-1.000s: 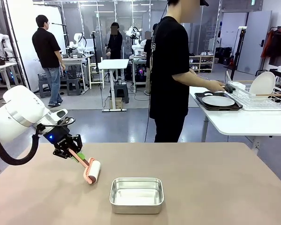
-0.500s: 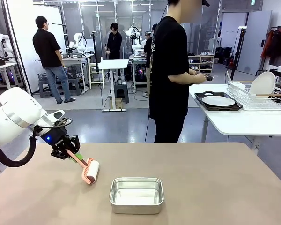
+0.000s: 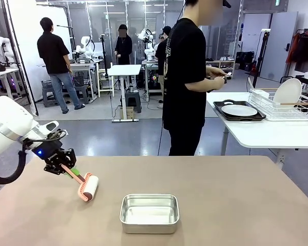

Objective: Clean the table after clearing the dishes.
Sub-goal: When the right (or left) Handle tray is removed, use the right hand (or left hand) to clean the right (or left) side of the table with the Lint Roller.

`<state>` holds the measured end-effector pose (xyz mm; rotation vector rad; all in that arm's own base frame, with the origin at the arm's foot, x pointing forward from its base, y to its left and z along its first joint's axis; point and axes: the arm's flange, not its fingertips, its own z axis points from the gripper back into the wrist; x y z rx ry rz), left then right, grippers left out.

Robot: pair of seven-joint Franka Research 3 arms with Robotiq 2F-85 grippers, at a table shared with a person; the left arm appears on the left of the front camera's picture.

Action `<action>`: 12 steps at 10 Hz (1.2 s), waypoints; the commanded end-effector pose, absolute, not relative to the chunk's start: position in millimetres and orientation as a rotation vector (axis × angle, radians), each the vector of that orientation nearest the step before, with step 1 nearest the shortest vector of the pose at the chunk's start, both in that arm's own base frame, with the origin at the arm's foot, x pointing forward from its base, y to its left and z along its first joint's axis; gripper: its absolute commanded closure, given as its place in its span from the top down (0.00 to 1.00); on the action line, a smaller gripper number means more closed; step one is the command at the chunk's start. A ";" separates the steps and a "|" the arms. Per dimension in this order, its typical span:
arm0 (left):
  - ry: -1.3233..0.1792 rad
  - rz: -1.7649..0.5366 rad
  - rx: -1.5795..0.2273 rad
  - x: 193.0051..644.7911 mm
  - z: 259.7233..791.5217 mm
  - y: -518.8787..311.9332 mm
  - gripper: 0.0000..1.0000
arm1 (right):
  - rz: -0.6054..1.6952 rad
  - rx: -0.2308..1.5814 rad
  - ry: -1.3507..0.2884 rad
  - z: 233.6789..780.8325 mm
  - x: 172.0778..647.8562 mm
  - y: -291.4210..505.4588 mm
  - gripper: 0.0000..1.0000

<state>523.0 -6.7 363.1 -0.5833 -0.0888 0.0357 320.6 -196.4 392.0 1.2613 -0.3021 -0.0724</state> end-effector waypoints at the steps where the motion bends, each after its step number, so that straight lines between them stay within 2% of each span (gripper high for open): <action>1: -0.135 0.034 -0.445 520.3 328.1 31.4 0.21 | -0.075 1.258 -0.311 393.2 320.2 -195.5 1.00; 6: -0.152 0.152 -0.370 525.7 321.2 107.4 0.21 | -0.075 1.258 -0.311 393.2 320.2 -195.5 1.00; 12: -0.176 0.204 -0.241 512.5 331.6 154.2 0.21 | -0.075 1.258 -0.311 393.2 320.2 -195.5 1.00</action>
